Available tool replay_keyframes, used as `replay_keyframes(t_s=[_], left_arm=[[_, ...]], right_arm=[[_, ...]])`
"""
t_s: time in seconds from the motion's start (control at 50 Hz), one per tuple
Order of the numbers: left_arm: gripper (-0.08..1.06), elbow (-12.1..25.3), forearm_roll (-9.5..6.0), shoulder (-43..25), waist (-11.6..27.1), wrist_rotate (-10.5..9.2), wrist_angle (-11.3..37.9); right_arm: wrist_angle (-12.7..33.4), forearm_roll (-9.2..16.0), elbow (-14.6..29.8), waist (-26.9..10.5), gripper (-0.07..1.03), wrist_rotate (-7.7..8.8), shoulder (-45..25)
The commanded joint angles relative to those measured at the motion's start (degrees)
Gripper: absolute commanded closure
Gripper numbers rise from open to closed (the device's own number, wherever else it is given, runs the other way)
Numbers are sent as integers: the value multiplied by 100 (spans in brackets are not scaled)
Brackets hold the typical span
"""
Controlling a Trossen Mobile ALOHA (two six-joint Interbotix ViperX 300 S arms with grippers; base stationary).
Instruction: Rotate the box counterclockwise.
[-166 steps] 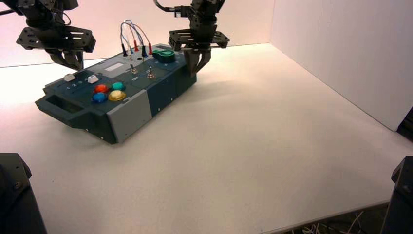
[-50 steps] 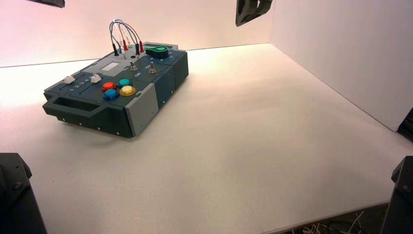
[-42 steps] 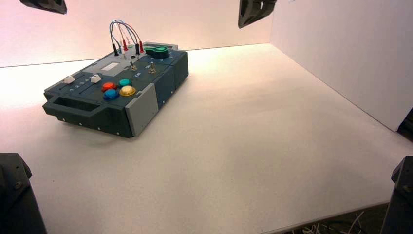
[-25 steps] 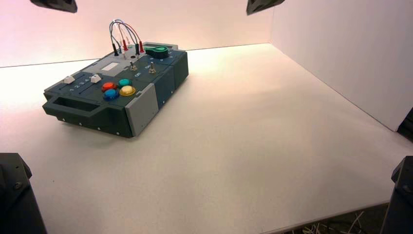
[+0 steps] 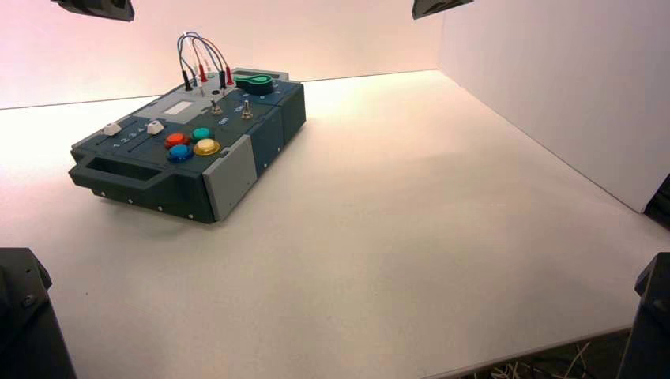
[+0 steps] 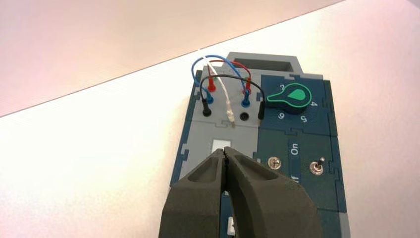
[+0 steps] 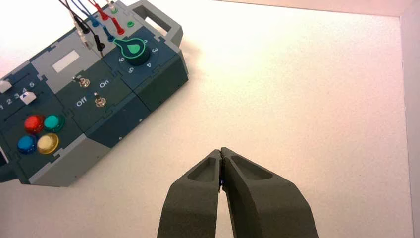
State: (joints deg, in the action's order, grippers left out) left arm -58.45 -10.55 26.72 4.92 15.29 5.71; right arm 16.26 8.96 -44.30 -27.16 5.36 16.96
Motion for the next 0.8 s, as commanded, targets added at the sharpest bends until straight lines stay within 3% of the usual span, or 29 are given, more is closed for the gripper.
replay_keyframes(t_s=[0.02,0.56,0.8], left_arm=[[101,97,0,26,26,0,-35],[101,229,-9,-387,88,-18,-97],[101,237,-9,-554,246,-18,-97]], right_arm=[[-35,9,123,-18,99,-9,18],[18,79,281,-18,99,-264,-413],[18,97,308,-35,99,-290,-369]])
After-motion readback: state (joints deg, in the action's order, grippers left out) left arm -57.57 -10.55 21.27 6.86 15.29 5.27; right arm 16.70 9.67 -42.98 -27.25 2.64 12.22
